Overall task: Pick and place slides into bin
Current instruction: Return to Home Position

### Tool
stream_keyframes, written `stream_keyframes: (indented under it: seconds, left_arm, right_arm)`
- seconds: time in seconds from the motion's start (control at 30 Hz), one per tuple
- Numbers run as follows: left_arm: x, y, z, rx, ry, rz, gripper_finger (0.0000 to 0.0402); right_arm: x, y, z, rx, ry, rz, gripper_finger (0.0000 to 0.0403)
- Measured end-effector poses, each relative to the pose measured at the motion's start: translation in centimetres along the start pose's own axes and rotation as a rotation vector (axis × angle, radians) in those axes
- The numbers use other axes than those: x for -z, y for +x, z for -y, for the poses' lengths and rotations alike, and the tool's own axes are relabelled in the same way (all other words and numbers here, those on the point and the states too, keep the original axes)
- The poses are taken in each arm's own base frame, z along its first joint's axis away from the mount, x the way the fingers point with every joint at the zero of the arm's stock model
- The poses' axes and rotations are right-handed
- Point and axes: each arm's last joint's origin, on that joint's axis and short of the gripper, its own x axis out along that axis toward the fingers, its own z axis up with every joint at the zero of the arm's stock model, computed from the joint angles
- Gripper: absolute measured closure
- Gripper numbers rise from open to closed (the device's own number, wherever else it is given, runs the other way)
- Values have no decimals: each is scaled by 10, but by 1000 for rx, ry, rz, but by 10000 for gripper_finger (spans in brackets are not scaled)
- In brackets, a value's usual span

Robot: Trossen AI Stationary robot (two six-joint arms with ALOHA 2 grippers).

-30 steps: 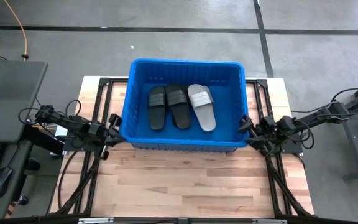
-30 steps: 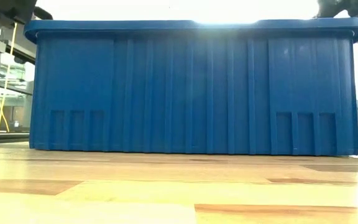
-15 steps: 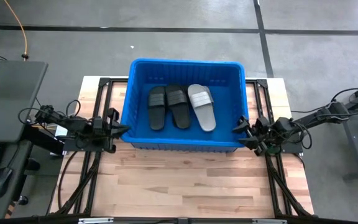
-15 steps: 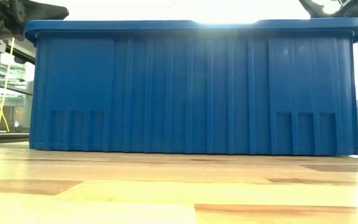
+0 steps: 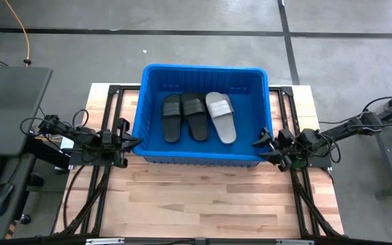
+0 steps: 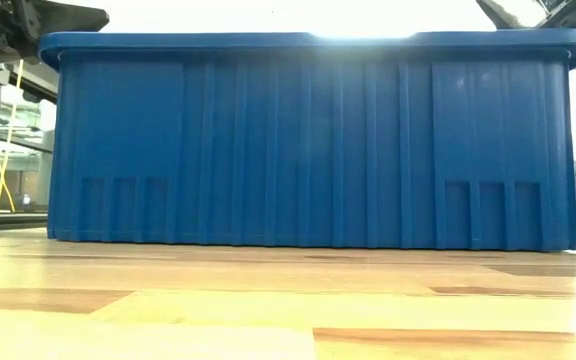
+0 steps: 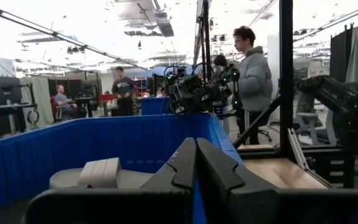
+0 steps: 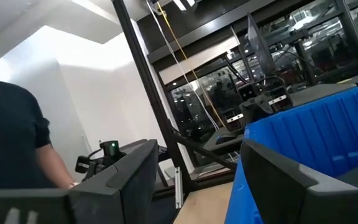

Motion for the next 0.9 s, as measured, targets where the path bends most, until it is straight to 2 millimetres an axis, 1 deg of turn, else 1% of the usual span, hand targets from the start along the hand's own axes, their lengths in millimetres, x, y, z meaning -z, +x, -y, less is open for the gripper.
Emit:
stream_keyframes:
  seconds: [0.1, 0.9]
  left_arm:
    - [0, 0, 0, 0, 2, -1, 396]
    - [1, 0, 0, 0, 6, -3, 396]
  right_arm:
    - [0, 0, 0, 0, -25, 5, 182]
    - [-1, 0, 0, 1, -20, 16, 182]
